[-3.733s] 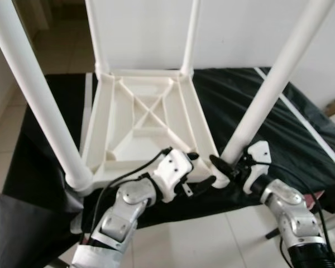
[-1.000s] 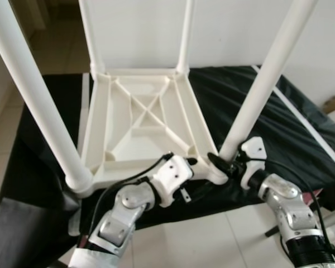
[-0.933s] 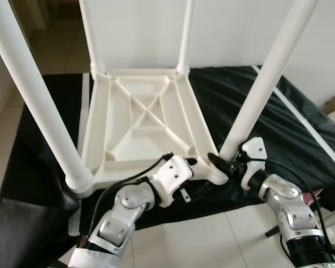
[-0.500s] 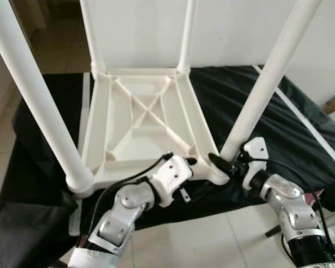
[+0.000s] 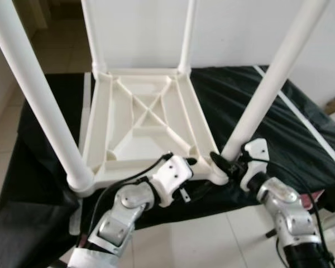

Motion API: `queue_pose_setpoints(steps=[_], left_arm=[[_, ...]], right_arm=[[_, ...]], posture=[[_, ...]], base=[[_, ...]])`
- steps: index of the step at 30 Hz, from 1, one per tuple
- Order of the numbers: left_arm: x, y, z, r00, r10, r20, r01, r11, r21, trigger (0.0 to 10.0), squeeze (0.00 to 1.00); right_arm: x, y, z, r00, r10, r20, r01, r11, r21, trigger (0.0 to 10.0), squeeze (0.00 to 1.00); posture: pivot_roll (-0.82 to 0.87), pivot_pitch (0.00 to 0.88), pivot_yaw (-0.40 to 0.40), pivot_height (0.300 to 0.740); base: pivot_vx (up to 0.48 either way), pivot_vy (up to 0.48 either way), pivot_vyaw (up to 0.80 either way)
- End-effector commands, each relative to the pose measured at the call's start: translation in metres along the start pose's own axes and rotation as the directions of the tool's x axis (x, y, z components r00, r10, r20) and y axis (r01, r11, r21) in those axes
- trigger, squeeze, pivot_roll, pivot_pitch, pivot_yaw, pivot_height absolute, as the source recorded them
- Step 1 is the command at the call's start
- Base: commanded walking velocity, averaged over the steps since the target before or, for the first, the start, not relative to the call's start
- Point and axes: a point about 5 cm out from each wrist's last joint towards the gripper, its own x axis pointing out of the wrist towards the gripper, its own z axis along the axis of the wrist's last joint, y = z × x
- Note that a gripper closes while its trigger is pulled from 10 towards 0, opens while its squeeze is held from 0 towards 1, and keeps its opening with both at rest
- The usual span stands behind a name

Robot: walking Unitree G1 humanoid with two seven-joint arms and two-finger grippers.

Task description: Building children table

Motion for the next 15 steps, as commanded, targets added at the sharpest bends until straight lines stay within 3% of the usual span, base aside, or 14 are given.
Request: queue_pose_setpoints(steps=[1, 7, 9, 15], left_arm=[[0.000, -0.001, 0.003, 1.000, 0.021, 0.011, -0.021, 1.000, 0.001, 10.0, 0.00], [0.000, -0.001, 0.003, 1.000, 0.023, 0.012, -0.023, 1.000, 0.000, 10.0, 0.00], [0.000, -0.002, 0.002, 1.000, 0.019, 0.011, -0.019, 1.000, -0.004, 10.0, 0.00], [0.000, -0.003, 0.002, 1.000, 0.015, 0.011, -0.015, 1.000, -0.005, 10.0, 0.00]], right_arm=[[-0.004, -0.006, -0.004, 0.991, -0.133, -0.013, 0.134, 0.991, 0.024, 10.0, 0.00], [-0.006, -0.008, -0.004, 0.972, -0.237, -0.007, 0.237, 0.970, 0.061, 10.0, 0.00], [-0.008, -0.007, -0.007, 0.922, -0.386, -0.030, 0.387, 0.918, 0.086, 10.0, 0.00], [-0.009, 0.006, -0.013, 0.874, -0.481, -0.068, 0.486, 0.866, 0.118, 10.0, 0.00]], posture=[[0.00, 0.048, -0.057, 0.740], [0.00, 0.050, -0.057, 0.740], [0.00, 0.048, -0.056, 0.740], [0.00, 0.047, -0.062, 0.740]], base=[[0.000, 0.000, 0.00], [0.000, 0.000, 0.00], [0.000, 0.000, 0.00], [0.000, 0.000, 0.00]])
